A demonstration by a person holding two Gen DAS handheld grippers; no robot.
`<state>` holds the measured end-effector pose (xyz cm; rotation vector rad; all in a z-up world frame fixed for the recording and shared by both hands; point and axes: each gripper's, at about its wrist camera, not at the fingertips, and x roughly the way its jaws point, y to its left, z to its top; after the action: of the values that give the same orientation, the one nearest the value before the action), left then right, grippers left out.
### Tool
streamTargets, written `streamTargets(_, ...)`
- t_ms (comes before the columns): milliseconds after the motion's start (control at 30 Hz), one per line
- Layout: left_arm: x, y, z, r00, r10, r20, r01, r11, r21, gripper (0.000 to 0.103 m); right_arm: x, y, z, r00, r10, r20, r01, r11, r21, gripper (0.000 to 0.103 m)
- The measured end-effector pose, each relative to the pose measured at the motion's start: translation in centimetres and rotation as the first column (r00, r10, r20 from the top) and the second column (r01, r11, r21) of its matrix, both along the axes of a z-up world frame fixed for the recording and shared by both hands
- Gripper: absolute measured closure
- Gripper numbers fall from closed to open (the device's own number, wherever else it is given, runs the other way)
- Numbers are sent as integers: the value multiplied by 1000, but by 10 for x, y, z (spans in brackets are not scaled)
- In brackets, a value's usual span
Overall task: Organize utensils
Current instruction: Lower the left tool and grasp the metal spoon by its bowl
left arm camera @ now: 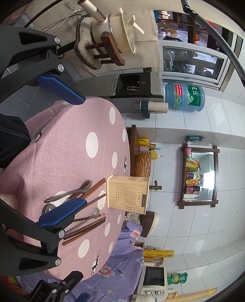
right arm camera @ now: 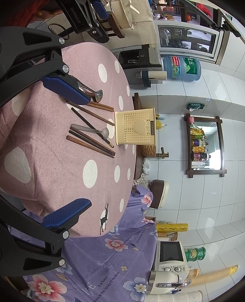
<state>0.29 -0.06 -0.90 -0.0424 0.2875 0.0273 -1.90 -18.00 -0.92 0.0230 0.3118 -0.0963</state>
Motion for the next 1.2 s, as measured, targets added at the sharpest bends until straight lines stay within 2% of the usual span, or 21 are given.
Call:
streamTargets(233,5,2,0,1000,0,-14,0,1000,1,5,9,1,0,1000,4,-17,-4,1000,-6,5)
streamTargets(433,26,8,6,998,-5,-67,3,999,-32,5,29,-13,6,998,-13,-66,15,1000,24,5)
streamTargets(633,54,2,19,993,-27,-115,28,1000,6,5,60,-29,12,991,-6,-136,12,999,45,5)
streamTargets(833,89,-2,19,968,-89,-236,95,995,13,9,89,-43,15,979,5,-205,12,997,82,5)
streamTargets(1033,114,8,19,942,-110,-318,105,994,-34,12,118,-57,11,955,19,-294,17,993,119,5)
streamTargets(1133,128,21,14,915,-99,-391,73,994,-79,22,134,-72,10,943,-2,-333,55,987,150,5)
streamTargets(1200,134,28,8,894,-112,-434,58,989,-135,33,143,-80,8,935,-20,-354,82,983,162,5)
